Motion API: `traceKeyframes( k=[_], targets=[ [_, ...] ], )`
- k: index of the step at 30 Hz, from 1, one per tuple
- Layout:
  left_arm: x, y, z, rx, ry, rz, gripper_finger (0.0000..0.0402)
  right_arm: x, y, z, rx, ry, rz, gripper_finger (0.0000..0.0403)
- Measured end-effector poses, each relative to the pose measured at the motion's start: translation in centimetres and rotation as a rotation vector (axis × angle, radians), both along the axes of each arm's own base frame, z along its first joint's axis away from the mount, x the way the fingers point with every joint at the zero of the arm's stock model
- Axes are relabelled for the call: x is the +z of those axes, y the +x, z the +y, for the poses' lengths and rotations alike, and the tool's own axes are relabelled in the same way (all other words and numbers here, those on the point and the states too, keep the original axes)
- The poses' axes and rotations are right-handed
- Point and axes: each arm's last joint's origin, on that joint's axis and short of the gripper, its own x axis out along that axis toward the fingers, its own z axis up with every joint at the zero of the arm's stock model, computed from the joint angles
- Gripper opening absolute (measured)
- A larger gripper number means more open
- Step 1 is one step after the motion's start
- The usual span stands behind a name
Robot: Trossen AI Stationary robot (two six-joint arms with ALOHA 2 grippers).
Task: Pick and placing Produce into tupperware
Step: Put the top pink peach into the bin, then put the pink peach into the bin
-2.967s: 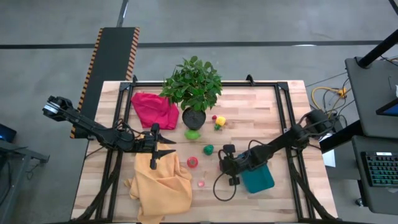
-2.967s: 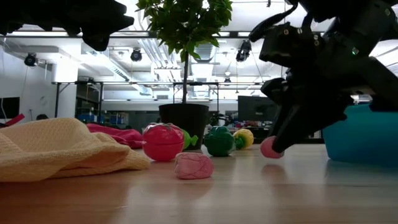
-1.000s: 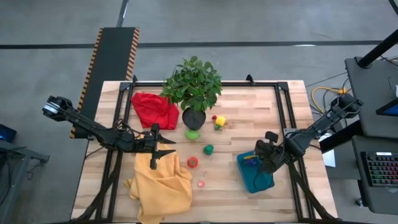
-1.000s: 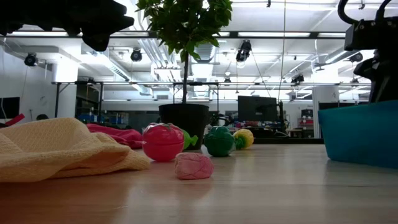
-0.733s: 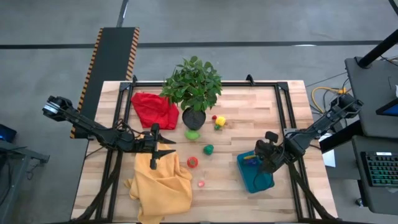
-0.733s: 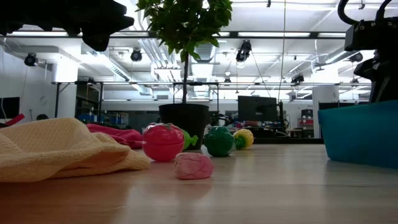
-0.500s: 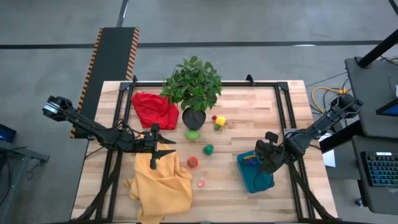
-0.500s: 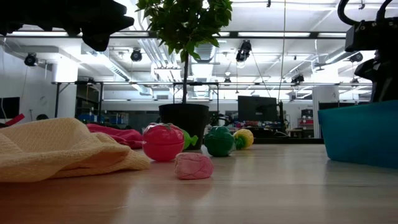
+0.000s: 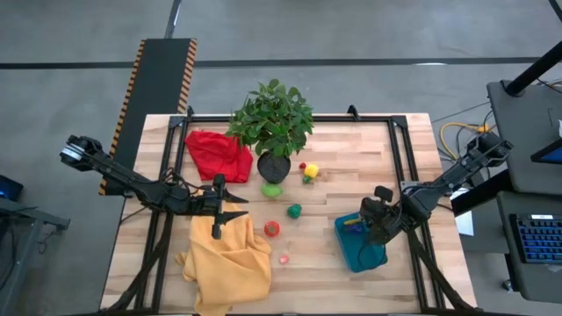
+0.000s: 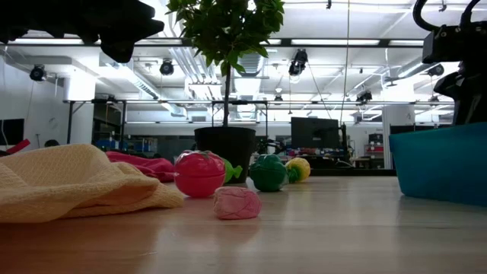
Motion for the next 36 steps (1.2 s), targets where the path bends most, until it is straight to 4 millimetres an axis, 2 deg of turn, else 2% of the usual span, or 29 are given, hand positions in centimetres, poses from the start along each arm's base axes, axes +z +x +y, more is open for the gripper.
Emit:
traceKeyframes(
  k=[23, 28, 36],
  targets=[
    [0.0, 0.0, 0.0, 0.0, 0.0, 0.001, 0.0129, 0.1, 0.3, 0.3, 0.004, 0.061, -0.014, 0.0162],
    [0.0, 0.0, 0.0, 0.0, 0.0, 0.001, 0.0129, 0.6, 1.0, 0.8, 0.046, 0.086, -0.084, 0.0157],
    [0.0, 0.0, 0.0, 0.0, 0.001, 0.001, 0.0129, 2.1, 2.7, 2.1, 0.226, 0.114, -0.272, 0.0145]
  ],
)
